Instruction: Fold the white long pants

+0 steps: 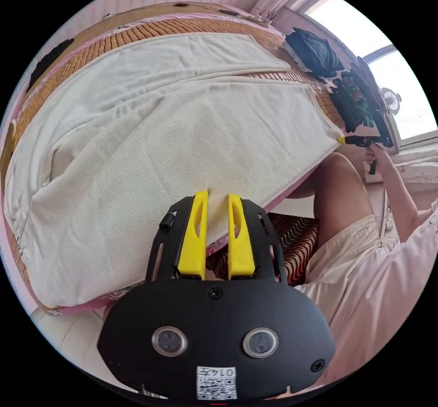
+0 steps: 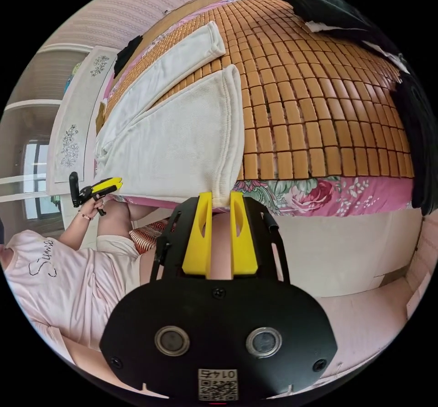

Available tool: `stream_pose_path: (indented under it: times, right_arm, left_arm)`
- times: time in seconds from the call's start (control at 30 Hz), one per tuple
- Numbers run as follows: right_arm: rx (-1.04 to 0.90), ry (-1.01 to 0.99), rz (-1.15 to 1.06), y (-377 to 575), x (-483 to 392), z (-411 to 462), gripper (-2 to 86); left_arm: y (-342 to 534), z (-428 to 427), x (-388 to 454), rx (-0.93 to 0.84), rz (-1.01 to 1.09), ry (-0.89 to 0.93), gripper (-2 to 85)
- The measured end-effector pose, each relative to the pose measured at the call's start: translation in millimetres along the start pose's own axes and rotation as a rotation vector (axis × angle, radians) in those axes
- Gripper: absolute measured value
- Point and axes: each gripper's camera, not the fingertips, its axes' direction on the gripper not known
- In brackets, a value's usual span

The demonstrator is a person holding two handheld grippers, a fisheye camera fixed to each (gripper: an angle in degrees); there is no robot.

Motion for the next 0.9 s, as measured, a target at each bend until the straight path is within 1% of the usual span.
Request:
stream_pose_path:
  times: [0.1, 0.17, 0.2, 0.23, 0.3, 0.33, 0.37, 0.4, 0.43, 0.47, 0.5, 0.53, 0.57, 0.6, 0.63, 0.7, 0.73, 0.8, 0.83, 0.9]
  right_arm:
    - [-0.087, 0.068, 0.027, -11.4, -7.8, 26.9, 7.0]
    - [-0.116, 0.12, 0.053, -18.0, -19.0, 33.3, 7.2]
    - [-0.116, 0.155, 0.079, -22.6, -27.7, 31.7, 7.0]
    - [-0.114, 0.182, 0.084, -25.6, -33.3, 30.1, 6.7]
    - [-0.094, 0.408, 0.034, -46.0, -73.1, 24.8, 5.8]
    - [-0.079, 0.458, -0.005, -53.8, -88.3, 25.2, 5.5]
    - [-0.039, 0.502, -0.117, -72.2, -125.3, 28.8, 4.8]
    - [0.005, 0.498, -0.255, -92.6, -169.8, 37.3, 3.6]
    - [0.024, 0.488, -0.328, -103.1, -194.5, 43.9, 3.0]
    - [0.043, 0.467, -0.491, -123.2, -248.5, 63.4, 1.7]
    - [0.049, 0.488, -0.659, -140.2, -307.0, 91.5, 0.9]
    - [0.043, 0.514, -0.739, -147.6, -336.9, 108.5, 0.7]
    - [0.018, 0.562, -0.904, -159.2, -396.5, 146.1, 0.3]
    - [0.012, 0.584, -1.054, -166.6, -454.0, 182.9, 0.1]
    - [0.03, 0.584, -1.121, -168.6, -481.3, 199.6, 0.0]
    - [0.13, 0.546, -1.334, -171.3, -581.7, 258.2, -0.2]
    - [0.152, 0.534, -1.37, -171.9, -604.7, 271.6, -0.3]
    - [0.186, 0.47, -1.448, -178.4, -686.1, 323.1, -0.5]
    - [0.176, 0.457, -1.454, -181.2, -703.6, 335.6, -0.6]
    - [0.103, 0.356, -1.449, -194.2, -758.3, 378.9, -0.7]
  left_arm:
    - [20.1, -5.8, -8.0, 0.054, -0.023, 0.041, 7.1]
    - [34.9, -16.2, -21.4, 0.082, -0.058, 0.143, 7.8]
    - [40.2, -21.0, -25.6, 0.1, -0.068, 0.166, 7.8]
    - [53.5, -34.4, -36.0, 0.156, -0.102, 0.193, 7.8]
    - [79.9, -60.2, -57.3, 0.264, -0.173, 0.201, 7.8]
    - [101.5, -78.7, -75.2, 0.337, -0.231, 0.187, 7.8]
    - [126.4, -96.6, -95.2, 0.406, -0.3, 0.15, 7.8]
    - [139.2, -104.4, -105.3, 0.434, -0.337, 0.127, 7.8]
    - [167.9, -119.4, -127.1, 0.485, -0.421, 0.073, 7.8]
    - [198.6, -131.7, -148.3, 0.531, -0.511, 0.009, 7.8]
    - [214.0, -136.8, -157.9, 0.548, -0.55, -0.026, 7.8]
    - [242.2, -145.1, -173.5, 0.574, -0.609, -0.097, 7.8]
    - [265.9, -151.5, -186.2, 0.583, -0.656, -0.164, 7.7]
    - [276.7, -154.1, -192.2, 0.585, -0.682, -0.194, 7.8]
    - [296.9, -158.3, -204.6, 0.591, -0.733, -0.235, 7.9]
    - [325.1, -163.2, -225.2, 0.616, -0.826, -0.257, 8.4]
    - [342.4, -166.1, -238.7, 0.641, -0.882, -0.259, 8.9]
    - [364.5, -169.1, -257.2, 0.673, -0.962, -0.269, 9.6]
    - [376.7, -168.7, -269.5, 0.676, -1.011, -0.27, 9.4]
    - [392.3, -166.4, -287.3, 0.694, -1.053, -0.217, 9.6]
